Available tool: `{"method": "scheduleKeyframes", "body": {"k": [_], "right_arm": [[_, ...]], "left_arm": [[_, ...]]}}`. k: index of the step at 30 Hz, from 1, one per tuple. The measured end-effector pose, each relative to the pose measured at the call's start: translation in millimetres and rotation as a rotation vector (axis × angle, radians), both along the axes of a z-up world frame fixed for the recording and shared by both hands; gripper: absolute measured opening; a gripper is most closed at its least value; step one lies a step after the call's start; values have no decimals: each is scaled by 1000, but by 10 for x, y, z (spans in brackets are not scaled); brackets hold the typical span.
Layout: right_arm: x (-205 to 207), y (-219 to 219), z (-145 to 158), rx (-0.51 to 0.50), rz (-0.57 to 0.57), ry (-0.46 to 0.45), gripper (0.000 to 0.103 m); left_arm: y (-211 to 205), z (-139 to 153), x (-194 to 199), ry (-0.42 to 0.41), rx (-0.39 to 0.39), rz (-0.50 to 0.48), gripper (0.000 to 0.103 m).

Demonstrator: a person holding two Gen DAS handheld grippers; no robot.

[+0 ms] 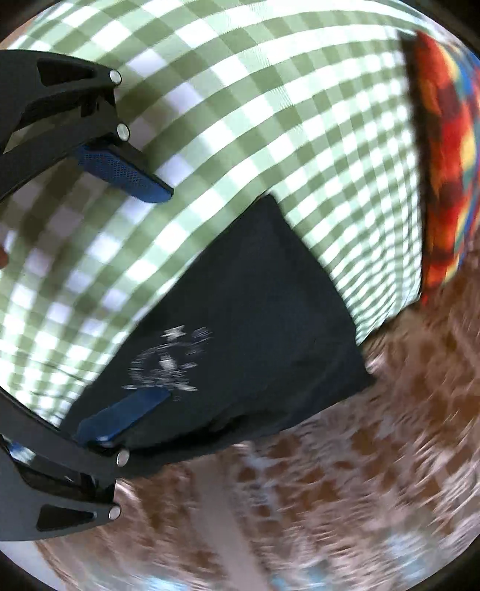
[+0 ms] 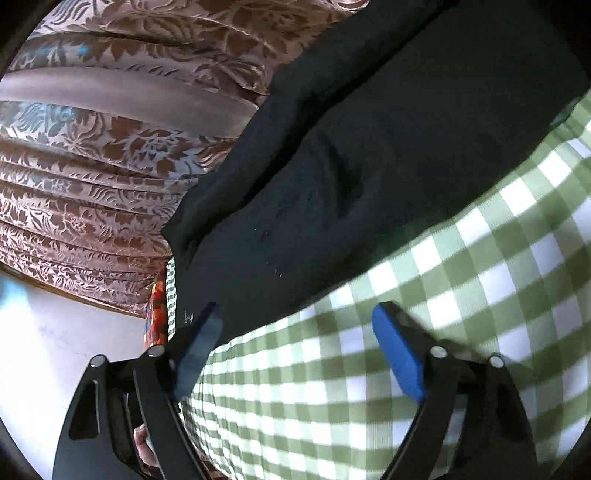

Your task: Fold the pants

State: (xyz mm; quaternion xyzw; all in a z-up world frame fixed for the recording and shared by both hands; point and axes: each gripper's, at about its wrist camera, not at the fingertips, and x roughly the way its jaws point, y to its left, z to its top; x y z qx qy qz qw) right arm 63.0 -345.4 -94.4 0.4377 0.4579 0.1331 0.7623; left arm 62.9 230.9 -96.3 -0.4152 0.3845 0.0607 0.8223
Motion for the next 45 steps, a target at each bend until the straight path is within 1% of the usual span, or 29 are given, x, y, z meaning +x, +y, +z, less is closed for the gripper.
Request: {"method": "scheduleKeyframes", "body": {"k": [1,2,4,6,7,8,9,10,12,13,14,16,19,21,23,28,33,34,35,36,37,38,40,42,43,45], "right_arm": [[35,-10,-8,12,-3,-3,79],[75,-20,-24,16,-5,-8,79],[153,-17,-39,22,-6,-10,75],[237,-12,-59,22,-3,-11,71],[279,-14,-73,16,-6,-8,64],[306,-16,-80,13,-11,-6,59],[348,-19,-103,13,-11,1,50],[380,-17,-116,9,-8,5,38],[424,-30,-155,-5,-5,17,25],[426,-35,-157,-21,-2,19,15],[417,-41,-158,-40,2,22,10],[384,-49,-150,-45,10,19,7],[281,-20,-57,-102,40,-6,6],[179,-36,-19,-103,58,-14,6],[80,-50,10,-105,67,-10,6],[-305,-23,89,-113,118,2,7],[-658,48,160,-111,172,12,7],[-725,45,171,-118,180,10,9],[-755,19,179,-118,176,13,13],[-795,-56,184,-116,157,22,17],[-810,-123,194,-113,137,23,23],[-857,-273,221,-136,95,23,26],[-949,-596,259,-172,4,30,40],[-1073,-1068,270,-189,-144,49,46],[-1137,-1361,269,-208,-241,61,46],[-1195,-1726,249,-216,-360,90,47]], "left_arm": [[56,-28,46,8,-20,28,87],[85,-45,91,13,-24,40,85],[117,-65,191,20,-32,56,82],[105,-70,310,33,-18,67,78],[106,-71,386,28,-9,63,68],[108,-69,425,25,8,55,58],[91,-90,500,48,28,44,35],[117,-137,526,61,24,43,20],[158,-188,533,67,22,59,7],[176,-188,501,54,7,68,6],[177,-176,479,44,4,75,6],[159,-136,397,31,27,71,5],[117,-70,219,28,57,54,5],[116,-28,48,29,71,48,5],[155,-37,-101,27,64,46,5],[233,-118,-552,62,78,49,5],[348,-221,-934,104,82,90,5],[347,-227,-966,109,95,89,5],[348,-245,-988,113,97,89,5],[346,-266,-994,117,94,86,5],[332,-267,-988,120,108,81,5],[310,-257,-974,125,130,76,5],[261,-241,-931,139,174,62,5],[249,-258,-925,145,183,65,5],[248,-266,-923,146,181,67,5],[242,-282,-925,148,187,70,5]]}}
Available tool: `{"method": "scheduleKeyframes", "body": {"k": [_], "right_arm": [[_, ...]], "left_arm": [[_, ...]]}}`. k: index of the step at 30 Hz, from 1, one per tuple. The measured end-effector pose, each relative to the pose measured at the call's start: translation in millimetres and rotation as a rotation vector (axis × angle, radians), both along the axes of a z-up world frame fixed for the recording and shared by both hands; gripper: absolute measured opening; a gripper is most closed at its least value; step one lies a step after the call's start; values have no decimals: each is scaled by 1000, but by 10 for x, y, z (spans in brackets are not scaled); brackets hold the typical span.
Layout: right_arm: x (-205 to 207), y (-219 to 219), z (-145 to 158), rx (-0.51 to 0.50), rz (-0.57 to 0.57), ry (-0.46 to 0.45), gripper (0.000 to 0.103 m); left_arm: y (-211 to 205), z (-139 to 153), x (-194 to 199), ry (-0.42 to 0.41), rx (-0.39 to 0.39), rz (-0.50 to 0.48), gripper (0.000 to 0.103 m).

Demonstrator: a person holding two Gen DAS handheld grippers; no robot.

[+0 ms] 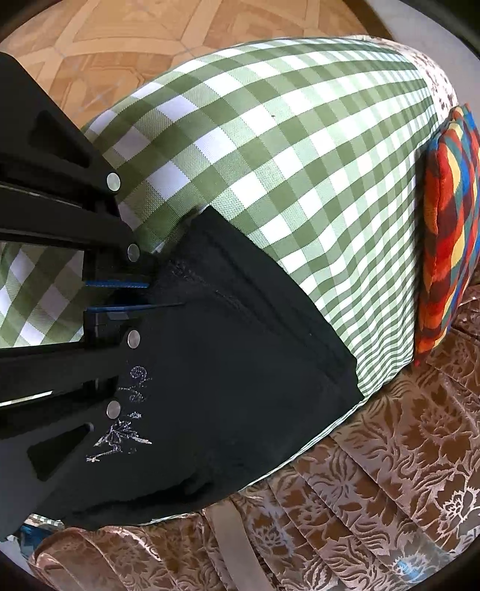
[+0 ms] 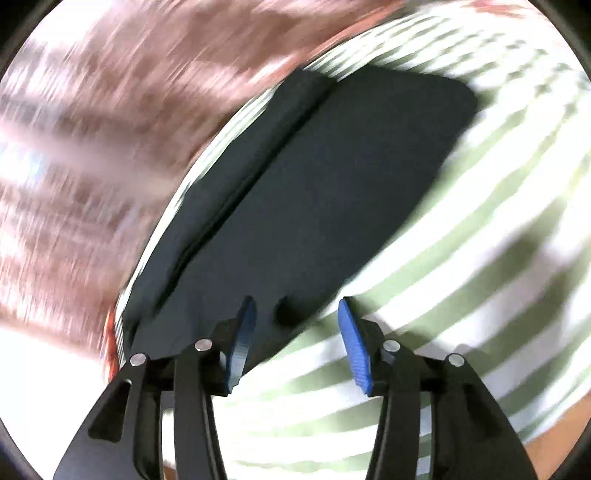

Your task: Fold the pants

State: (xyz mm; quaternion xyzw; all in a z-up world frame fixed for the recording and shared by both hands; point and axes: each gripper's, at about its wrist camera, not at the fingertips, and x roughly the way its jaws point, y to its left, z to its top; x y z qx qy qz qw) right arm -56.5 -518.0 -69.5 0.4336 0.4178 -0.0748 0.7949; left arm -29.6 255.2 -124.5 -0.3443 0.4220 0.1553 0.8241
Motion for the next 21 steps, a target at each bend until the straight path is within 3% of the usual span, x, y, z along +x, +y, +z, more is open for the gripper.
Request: {"method": "scheduleKeyframes", "body": {"k": [2,8,10,16,21], "right_arm": [[15,-308,3,-17,-85,-6,47],[280,-629,-32,-54,-155,12,42],[353,-677,-42,-69,-146,29,11],[22,-591,409,-170,-132,-35,8],[-221,-566,219,-212,-148,70,7]], "left_arm": [[-15,7,13,5,11,0,5],[-35,14,36,22,33,4,5],[-40,32,58,31,42,-3,5],[13,189,86,26,57,-17,5],[41,133,109,54,70,-14,5]]}}
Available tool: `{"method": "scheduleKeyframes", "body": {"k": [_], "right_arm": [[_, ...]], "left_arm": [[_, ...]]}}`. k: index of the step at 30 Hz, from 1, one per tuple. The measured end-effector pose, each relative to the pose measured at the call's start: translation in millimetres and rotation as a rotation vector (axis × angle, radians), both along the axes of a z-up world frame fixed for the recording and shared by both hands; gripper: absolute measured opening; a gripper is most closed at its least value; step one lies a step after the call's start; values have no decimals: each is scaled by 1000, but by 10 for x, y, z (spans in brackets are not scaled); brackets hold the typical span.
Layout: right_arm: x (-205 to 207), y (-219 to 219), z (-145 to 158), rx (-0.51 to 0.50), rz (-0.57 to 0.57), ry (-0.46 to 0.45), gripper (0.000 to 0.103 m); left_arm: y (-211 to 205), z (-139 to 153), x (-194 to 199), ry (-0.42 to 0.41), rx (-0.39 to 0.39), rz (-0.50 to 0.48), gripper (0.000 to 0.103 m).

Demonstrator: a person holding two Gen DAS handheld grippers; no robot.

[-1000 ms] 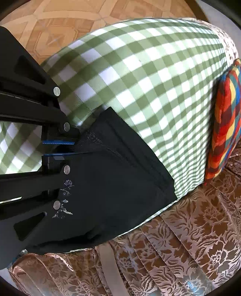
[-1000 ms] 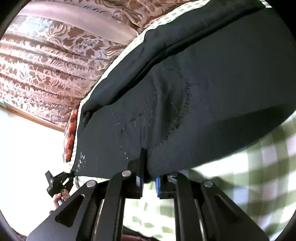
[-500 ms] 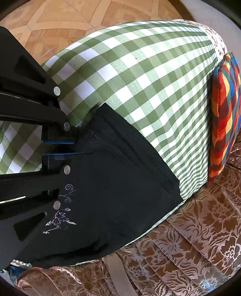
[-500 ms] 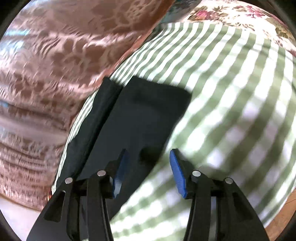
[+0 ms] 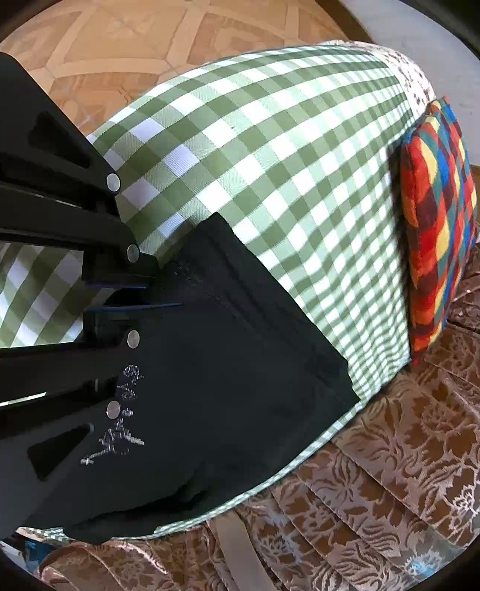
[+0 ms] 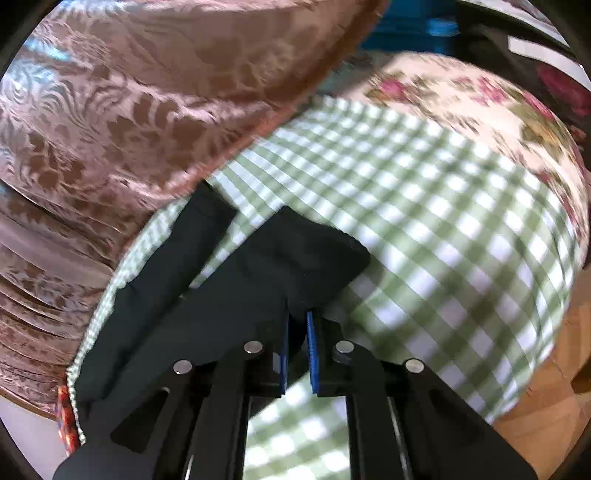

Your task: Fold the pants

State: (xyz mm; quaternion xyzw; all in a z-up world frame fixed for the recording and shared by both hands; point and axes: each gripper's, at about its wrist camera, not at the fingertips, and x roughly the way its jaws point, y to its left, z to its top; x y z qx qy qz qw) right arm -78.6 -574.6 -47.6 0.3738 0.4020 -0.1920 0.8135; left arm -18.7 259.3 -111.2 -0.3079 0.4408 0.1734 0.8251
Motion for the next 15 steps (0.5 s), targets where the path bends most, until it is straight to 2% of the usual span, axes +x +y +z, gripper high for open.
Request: {"method": "scheduleKeyframes", "body": {"k": [3,6,7,8,10,11,15], "right_arm": [[-34,-8,-170,21,-14,20,7],[-43,-22,-166,30,-9,25,10],[-42,-38,-147,39,-8,23,21],[-59,-54,-99,35,-14,23,26],[-96,-64,8,-16,-31,32,43],[-121,-50,96,-62,-38,38,46],[-60,124,348,-136,-10,-5,52]], "left_arm": [[14,-94,-19,0,-6,-4,5],[7,-86,-2,11,8,-21,8],[7,-65,5,16,16,-29,9],[16,-44,0,11,13,-31,9],[44,-3,-33,7,16,-15,19],[54,16,-37,13,27,-5,21],[172,151,-148,6,58,40,22]]}}
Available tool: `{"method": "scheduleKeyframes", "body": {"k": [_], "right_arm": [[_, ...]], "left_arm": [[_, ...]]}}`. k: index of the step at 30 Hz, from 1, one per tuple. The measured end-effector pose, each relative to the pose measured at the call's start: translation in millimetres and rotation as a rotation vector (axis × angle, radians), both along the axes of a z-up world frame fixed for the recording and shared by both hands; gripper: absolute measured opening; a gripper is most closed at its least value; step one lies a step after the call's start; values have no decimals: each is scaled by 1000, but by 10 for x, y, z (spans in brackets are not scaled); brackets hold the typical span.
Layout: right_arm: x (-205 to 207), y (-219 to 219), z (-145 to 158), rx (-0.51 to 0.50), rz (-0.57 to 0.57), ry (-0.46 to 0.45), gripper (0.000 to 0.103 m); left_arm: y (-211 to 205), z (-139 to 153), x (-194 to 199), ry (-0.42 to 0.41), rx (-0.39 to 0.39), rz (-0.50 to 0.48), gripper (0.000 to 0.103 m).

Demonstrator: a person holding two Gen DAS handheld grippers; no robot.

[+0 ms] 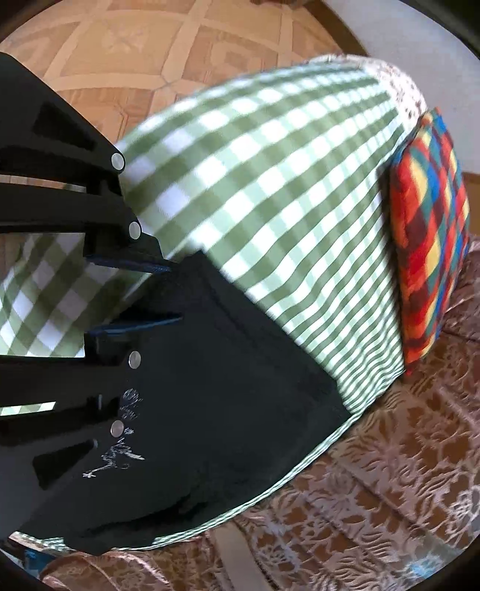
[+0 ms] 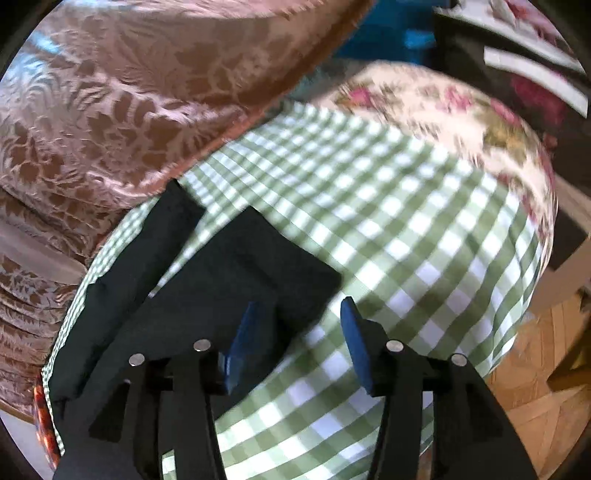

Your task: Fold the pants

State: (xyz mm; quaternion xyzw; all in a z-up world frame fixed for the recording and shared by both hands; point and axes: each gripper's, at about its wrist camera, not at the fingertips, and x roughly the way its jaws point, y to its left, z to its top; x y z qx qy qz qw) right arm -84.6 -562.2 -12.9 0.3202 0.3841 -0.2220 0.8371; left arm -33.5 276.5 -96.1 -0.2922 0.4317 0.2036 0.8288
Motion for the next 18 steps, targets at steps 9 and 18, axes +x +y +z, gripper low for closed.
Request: {"method": "scheduleKeyframes", "body": {"k": [9,18], "right_arm": [[887,1262,159,-28,394,-54,68],[1505,2206,-188,-4,628,5,70]], "left_arm": [[304,357,-93,-49,88,70,24],[-42,311,351,-80,86,-96,25]]}}
